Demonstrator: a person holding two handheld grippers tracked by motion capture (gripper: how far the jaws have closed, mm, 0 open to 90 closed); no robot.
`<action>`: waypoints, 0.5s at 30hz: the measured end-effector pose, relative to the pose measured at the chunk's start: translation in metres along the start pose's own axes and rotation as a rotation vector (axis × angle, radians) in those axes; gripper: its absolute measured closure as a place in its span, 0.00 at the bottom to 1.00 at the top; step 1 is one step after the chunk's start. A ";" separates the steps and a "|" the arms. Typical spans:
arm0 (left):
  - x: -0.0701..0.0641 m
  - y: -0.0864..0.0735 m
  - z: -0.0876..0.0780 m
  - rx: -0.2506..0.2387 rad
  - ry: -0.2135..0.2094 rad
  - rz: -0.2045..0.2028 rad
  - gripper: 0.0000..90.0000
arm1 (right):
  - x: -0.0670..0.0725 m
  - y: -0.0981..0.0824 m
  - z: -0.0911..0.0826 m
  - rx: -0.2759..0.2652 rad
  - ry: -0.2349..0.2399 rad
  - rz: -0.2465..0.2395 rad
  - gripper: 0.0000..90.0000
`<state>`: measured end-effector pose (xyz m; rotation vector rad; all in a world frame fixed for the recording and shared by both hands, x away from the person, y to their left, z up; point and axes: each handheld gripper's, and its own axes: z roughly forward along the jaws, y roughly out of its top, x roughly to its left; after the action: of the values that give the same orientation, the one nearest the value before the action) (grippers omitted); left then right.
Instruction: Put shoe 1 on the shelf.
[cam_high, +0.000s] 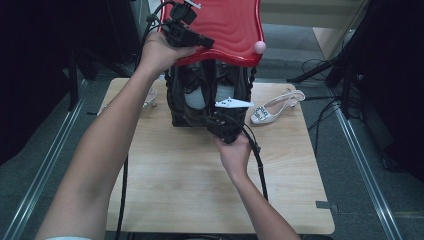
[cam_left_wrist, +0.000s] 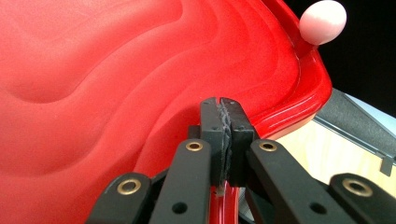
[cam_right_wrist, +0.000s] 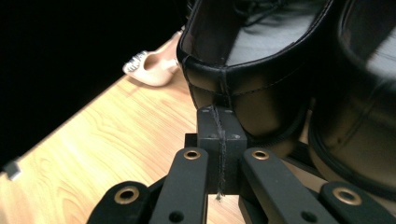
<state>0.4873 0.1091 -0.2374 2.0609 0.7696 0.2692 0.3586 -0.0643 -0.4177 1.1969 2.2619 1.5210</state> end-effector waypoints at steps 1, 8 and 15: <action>0.000 0.000 0.000 0.000 0.001 0.001 0.99 | 0.001 0.002 0.001 -0.002 0.006 -0.002 1.00; 0.000 -0.001 0.000 -0.003 0.003 0.003 1.00 | 0.008 0.016 0.019 -0.013 -0.027 -0.015 1.00; 0.000 -0.001 0.000 -0.003 0.003 0.004 1.00 | 0.007 0.030 0.036 -0.040 -0.060 -0.011 1.00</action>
<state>0.4867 0.1096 -0.2378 2.0598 0.7661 0.2758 0.3892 -0.0295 -0.4074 1.2006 2.1861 1.4990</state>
